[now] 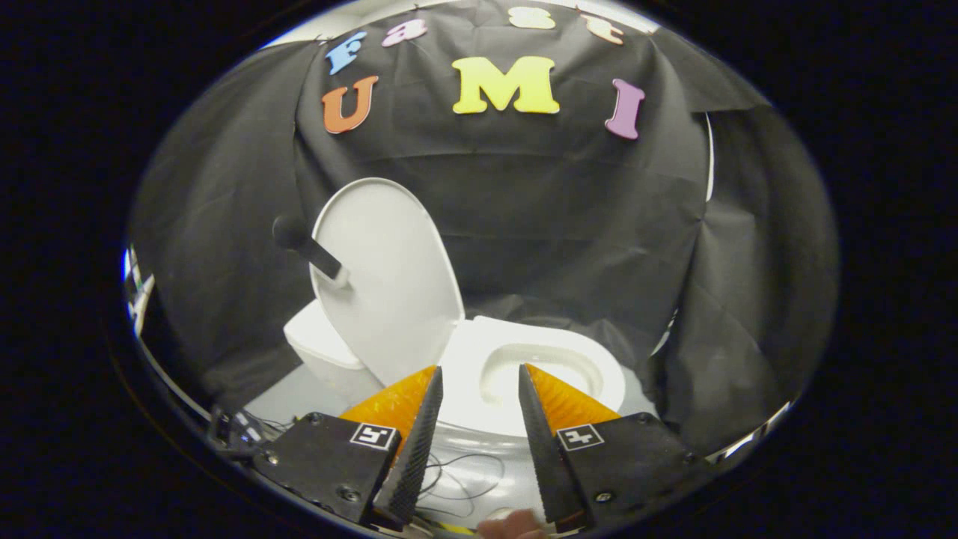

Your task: Open the toilet lid.

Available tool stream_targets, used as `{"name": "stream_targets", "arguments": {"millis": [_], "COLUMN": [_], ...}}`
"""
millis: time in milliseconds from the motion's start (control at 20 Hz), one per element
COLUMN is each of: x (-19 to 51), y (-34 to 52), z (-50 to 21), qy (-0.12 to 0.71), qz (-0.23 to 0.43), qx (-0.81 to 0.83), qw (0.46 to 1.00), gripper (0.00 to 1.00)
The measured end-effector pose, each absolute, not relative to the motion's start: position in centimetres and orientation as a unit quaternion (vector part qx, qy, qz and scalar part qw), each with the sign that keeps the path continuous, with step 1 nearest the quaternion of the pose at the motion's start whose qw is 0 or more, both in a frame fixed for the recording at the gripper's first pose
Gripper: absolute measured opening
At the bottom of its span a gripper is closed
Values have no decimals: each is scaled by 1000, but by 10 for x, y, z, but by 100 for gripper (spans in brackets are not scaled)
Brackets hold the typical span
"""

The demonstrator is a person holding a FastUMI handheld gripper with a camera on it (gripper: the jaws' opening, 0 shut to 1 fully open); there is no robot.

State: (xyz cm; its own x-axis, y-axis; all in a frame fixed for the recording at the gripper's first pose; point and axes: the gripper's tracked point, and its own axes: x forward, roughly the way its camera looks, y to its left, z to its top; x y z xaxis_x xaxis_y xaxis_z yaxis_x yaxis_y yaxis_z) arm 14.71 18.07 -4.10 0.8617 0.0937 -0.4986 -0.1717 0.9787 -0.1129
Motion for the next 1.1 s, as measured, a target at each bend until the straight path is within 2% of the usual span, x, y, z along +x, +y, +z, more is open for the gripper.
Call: {"name": "stream_targets", "arguments": {"millis": [450,600,850,900,1000,1100], "x": [100,85,60,56,45,35], "y": [118,94,80,80,76,69], "z": [-63,-54,-41,-40,-39,-40], "qy": [232,200,158,152,142,143], "qz": [21,-2,2,4,9,8], "qx": [-28,-28,-22,-20,-24,-23], "qw": [972,979,987,988,990,989], "gripper": [64,64,64,66,79,83]}}
